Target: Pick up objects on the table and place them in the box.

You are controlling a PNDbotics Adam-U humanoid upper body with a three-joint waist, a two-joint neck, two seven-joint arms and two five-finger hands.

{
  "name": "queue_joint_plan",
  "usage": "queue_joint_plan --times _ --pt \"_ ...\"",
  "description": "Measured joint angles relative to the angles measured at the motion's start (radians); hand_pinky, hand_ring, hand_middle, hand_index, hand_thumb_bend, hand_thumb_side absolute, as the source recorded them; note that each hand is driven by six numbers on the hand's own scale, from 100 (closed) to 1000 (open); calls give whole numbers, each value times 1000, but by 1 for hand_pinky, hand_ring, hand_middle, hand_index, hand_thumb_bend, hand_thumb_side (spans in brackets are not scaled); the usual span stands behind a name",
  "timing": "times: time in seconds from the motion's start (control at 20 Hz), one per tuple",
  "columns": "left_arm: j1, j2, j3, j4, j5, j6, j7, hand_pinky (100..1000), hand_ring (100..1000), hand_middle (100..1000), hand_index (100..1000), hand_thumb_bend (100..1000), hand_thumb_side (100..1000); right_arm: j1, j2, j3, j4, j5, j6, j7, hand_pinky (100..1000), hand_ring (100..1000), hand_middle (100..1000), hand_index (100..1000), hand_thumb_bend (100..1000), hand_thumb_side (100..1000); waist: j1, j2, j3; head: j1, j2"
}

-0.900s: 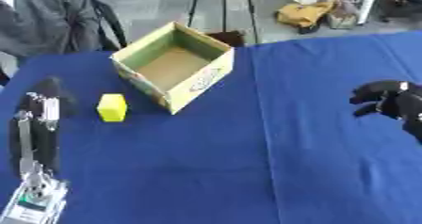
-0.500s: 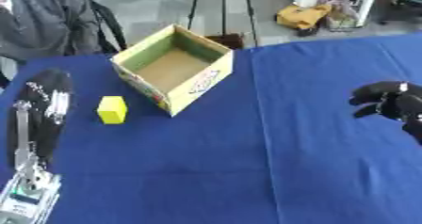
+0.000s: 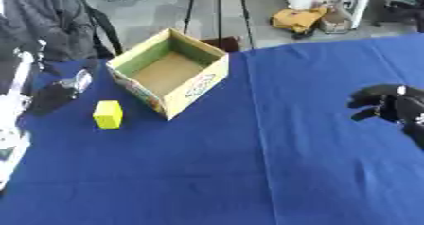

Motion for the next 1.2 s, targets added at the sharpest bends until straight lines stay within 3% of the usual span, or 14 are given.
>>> queue_joint_plan --times 0.3,0.5,0.85,1.2 --pt "-174 26 -32 227 -247 -53 -342 726 763 772 902 632 474 0 -2 7 4 0 -1 11 722 801 777 844 100 785 10 -3 -24 0 0" --pt "-245 -5 -33 360 -358 -114 -464 768 779 795 911 683 462 0 -5 12 5 0 -2 15 722 801 777 844 100 785 14 -3 -33 0 0" --pt "-292 -65 -31 491 -517 -188 -545 793 789 804 915 701 446 -1 -11 16 5 0 -3 20 722 802 777 844 100 787 17 3 -43 0 -1" --pt "-293 -97 -25 542 -565 -230 -528 795 785 792 911 688 441 -5 -11 18 5 0 -5 23 722 802 778 844 100 788 17 3 -47 0 -1"
